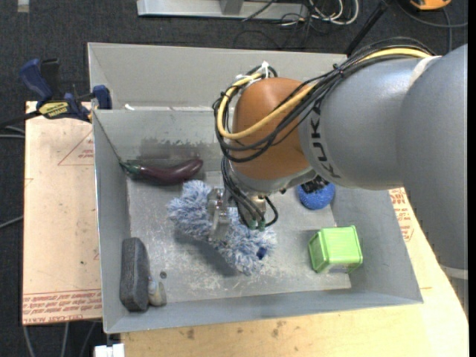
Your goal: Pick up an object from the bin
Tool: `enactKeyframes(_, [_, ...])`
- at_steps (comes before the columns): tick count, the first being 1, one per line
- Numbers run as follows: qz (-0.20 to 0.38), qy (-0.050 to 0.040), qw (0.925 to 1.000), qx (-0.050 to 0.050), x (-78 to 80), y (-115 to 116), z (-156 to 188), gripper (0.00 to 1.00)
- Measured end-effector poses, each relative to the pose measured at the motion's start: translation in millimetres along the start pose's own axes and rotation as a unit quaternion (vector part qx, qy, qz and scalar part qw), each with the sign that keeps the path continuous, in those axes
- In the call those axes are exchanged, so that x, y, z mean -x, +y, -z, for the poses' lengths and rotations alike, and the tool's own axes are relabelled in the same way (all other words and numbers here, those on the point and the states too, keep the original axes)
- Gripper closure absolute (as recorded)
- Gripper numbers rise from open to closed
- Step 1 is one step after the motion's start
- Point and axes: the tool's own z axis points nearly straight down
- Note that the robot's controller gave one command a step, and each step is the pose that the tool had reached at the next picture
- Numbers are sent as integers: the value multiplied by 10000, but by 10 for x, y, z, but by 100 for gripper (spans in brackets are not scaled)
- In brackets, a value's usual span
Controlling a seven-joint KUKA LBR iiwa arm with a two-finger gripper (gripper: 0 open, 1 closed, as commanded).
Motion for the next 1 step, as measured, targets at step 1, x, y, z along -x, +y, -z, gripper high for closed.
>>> enactKeyframes(1, [-1,0,10000,0,0,0,0,100])
